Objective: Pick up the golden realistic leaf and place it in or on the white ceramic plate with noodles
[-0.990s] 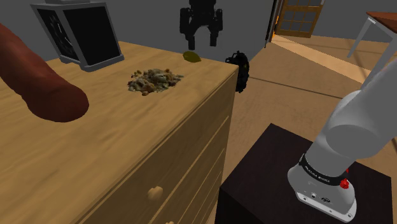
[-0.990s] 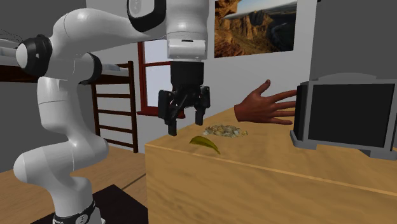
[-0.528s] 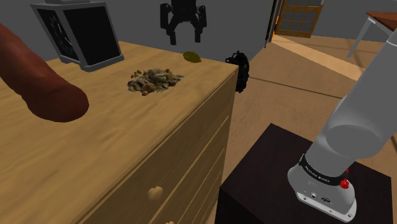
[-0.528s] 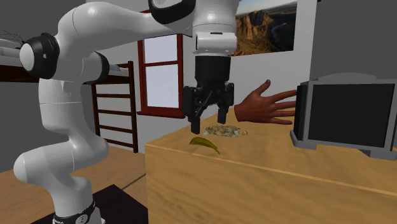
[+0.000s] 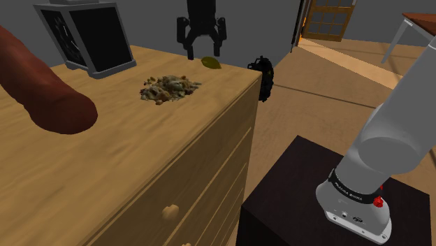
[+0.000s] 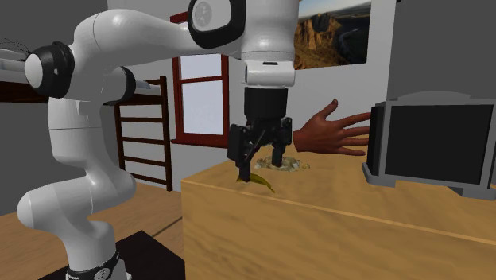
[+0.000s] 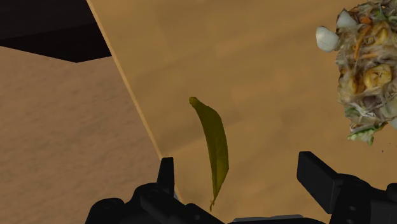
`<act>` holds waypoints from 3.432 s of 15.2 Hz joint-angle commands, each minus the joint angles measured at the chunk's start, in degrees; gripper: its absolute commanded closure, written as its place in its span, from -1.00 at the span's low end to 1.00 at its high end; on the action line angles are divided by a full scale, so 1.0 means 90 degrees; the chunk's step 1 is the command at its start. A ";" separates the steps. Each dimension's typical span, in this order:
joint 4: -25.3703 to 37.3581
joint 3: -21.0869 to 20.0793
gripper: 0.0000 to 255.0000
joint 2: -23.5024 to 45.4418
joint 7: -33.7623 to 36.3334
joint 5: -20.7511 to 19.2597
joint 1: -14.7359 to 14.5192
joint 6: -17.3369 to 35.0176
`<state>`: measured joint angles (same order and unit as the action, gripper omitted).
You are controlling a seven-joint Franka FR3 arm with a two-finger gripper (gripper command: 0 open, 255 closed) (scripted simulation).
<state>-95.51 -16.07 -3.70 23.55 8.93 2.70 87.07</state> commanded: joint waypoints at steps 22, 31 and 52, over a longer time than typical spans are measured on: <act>-0.1920 -0.0309 -1.00 -0.1712 0.0378 -0.0624 -0.0139 0.2121; -0.2330 -0.0339 -1.00 -0.1647 0.0388 -0.0634 -0.0139 0.2594; -0.1660 -0.0315 1.00 -0.1571 0.0390 -0.0668 -0.0121 0.1997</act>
<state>-111.24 -18.95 -17.80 27.07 2.92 1.61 105.92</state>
